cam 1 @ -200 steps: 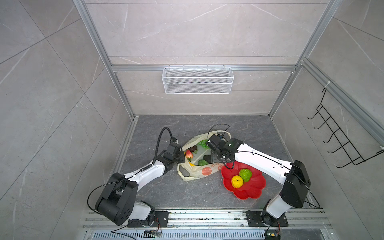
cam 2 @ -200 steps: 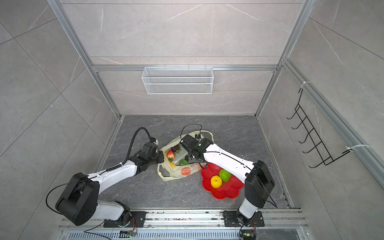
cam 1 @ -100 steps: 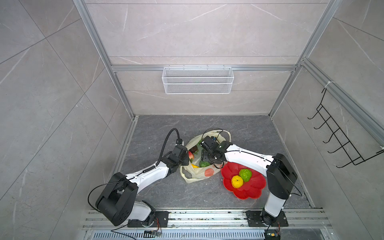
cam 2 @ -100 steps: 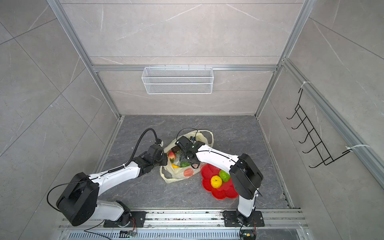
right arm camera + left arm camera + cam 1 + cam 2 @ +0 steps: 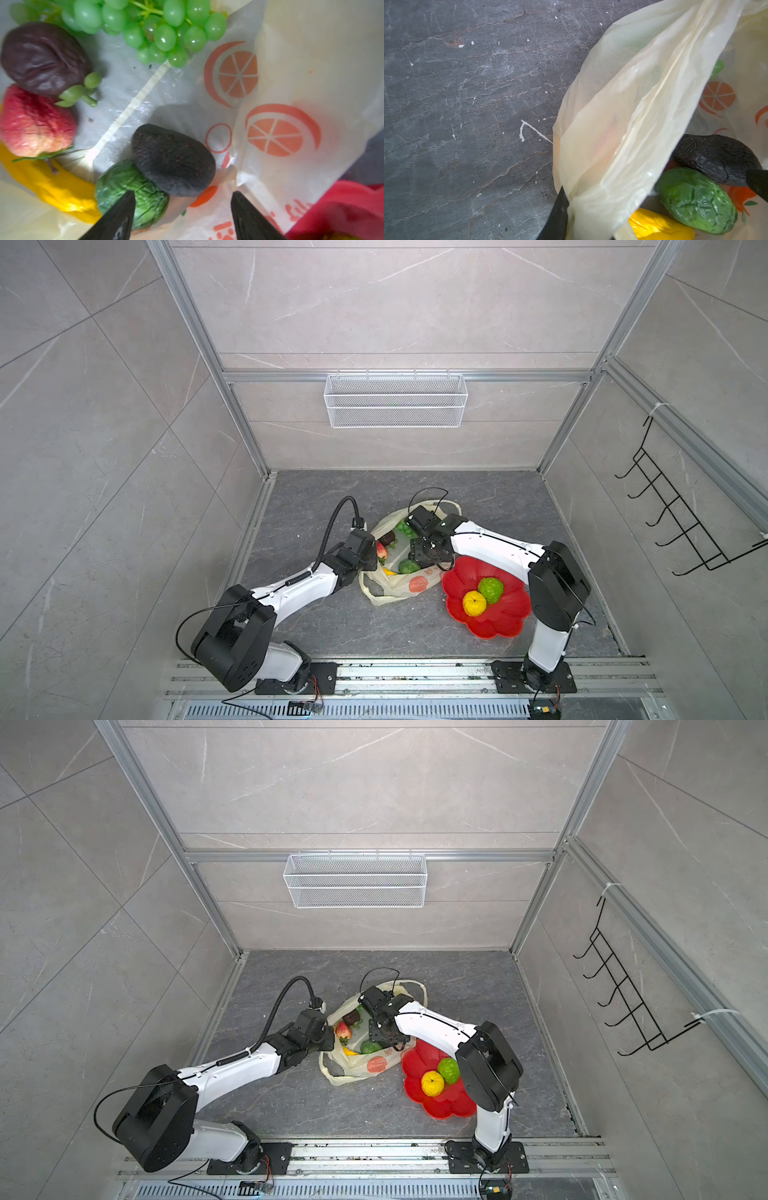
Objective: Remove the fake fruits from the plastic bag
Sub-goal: 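Reach the right gripper into the bag and grasp the dark avocado, then lift the dark avocado out of the bag over the red plate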
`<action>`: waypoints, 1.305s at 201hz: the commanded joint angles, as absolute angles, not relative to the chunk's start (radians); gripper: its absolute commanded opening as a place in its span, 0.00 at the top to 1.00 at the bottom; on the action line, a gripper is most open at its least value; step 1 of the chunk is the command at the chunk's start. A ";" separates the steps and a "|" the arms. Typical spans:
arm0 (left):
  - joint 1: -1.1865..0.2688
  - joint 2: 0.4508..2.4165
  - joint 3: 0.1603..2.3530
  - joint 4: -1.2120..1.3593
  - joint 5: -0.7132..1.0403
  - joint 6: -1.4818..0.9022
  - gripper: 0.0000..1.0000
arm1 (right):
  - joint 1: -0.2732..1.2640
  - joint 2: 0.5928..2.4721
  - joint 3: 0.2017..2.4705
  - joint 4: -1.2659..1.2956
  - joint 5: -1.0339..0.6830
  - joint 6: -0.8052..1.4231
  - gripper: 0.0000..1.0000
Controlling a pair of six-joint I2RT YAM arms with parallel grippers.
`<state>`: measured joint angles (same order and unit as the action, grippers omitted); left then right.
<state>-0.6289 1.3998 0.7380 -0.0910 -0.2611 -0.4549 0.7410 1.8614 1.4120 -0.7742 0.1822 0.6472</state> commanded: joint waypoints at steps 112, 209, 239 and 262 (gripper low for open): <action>-0.629 1.419 0.778 -0.102 -0.294 -0.425 0.84 | 0.695 2.021 1.498 -0.807 0.160 0.554 0.20; -0.630 1.412 0.778 -0.106 -0.299 -0.423 0.83 | 0.690 2.051 1.527 -0.792 0.135 0.558 0.32; -0.629 1.410 0.776 -0.106 -0.299 -0.423 0.83 | 0.690 2.033 1.519 -0.781 0.119 0.558 0.40; -0.629 1.409 0.776 -0.106 -0.300 -0.424 0.83 | 0.689 2.019 1.511 -0.775 0.115 0.557 0.44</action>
